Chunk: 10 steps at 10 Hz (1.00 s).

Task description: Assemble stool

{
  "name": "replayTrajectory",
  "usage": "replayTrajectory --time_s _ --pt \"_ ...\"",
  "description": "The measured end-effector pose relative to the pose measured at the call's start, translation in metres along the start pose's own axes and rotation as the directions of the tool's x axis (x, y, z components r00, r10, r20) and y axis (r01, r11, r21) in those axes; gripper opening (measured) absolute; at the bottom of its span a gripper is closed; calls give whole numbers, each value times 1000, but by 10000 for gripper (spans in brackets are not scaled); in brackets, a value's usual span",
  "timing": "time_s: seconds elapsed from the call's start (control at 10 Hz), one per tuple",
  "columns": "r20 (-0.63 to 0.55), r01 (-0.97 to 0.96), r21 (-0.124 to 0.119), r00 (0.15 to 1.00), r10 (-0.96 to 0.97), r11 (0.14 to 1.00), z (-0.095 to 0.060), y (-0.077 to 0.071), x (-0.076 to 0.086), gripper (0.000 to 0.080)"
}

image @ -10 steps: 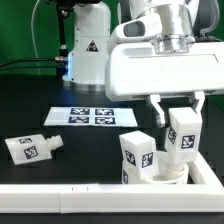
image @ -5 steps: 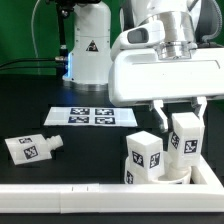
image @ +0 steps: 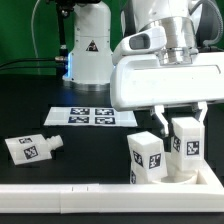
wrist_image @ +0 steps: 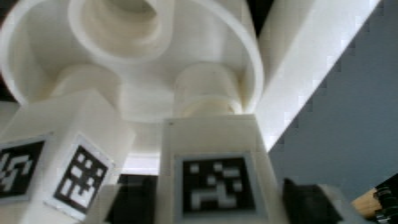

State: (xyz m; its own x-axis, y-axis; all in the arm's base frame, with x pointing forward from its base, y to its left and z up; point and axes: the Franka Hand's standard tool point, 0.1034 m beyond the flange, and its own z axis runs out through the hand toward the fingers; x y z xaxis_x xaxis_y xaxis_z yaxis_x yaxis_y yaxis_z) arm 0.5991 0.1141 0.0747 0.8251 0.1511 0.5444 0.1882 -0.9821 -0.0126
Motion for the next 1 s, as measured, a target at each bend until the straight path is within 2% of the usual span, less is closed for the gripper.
replayTrajectory --time_s 0.2,0.3,0.6,0.7,0.8,0.9,1.0 --pt "1 0 0 1000 0 1000 0 0 0 570" --pt "8 0 2 1000 0 1000 1 0 -1 625" --pt "127 -190 3 974 188 982 -4 -14 5 648" --pt "256 -288 -3 926 279 958 -6 -24 8 648" --pt "332 -327 -19 889 315 945 -7 -25 21 649" --pt "355 -323 -23 882 310 946 -5 -19 21 649" --pt "435 -328 -24 847 306 944 -7 -21 15 649"
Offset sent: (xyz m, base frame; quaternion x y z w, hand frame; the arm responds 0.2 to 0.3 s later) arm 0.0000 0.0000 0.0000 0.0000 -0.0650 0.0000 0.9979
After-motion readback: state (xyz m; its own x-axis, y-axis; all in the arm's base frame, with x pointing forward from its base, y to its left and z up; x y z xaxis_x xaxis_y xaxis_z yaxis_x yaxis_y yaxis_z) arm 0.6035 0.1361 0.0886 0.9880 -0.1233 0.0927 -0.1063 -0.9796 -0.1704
